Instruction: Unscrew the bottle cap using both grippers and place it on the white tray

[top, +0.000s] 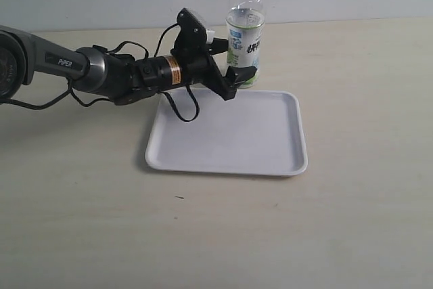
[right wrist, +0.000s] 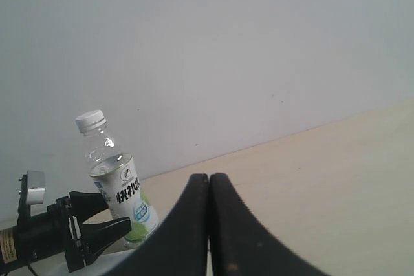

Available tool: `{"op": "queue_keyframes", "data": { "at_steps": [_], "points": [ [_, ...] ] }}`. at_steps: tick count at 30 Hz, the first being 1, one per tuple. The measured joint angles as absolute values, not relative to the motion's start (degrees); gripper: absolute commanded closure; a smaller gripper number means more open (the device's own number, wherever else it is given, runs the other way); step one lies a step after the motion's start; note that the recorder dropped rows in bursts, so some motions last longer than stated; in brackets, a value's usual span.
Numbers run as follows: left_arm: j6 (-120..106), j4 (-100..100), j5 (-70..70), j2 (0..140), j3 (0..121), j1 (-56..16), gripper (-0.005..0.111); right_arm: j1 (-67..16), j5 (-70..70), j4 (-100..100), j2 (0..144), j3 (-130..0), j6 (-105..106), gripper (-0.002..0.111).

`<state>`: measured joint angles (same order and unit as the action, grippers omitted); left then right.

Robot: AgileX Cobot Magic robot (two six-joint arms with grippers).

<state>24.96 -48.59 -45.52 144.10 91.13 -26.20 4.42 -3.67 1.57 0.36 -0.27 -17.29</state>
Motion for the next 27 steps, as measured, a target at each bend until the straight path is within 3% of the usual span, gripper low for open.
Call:
{"op": "queue_keyframes", "data": {
  "at_steps": [27],
  "points": [
    [22.96, -41.83, -42.04, 146.51, 94.05, -27.9, 0.026, 4.42, -3.67, 1.57, 0.36, -0.27, -17.29, 0.108]
  ]
}}
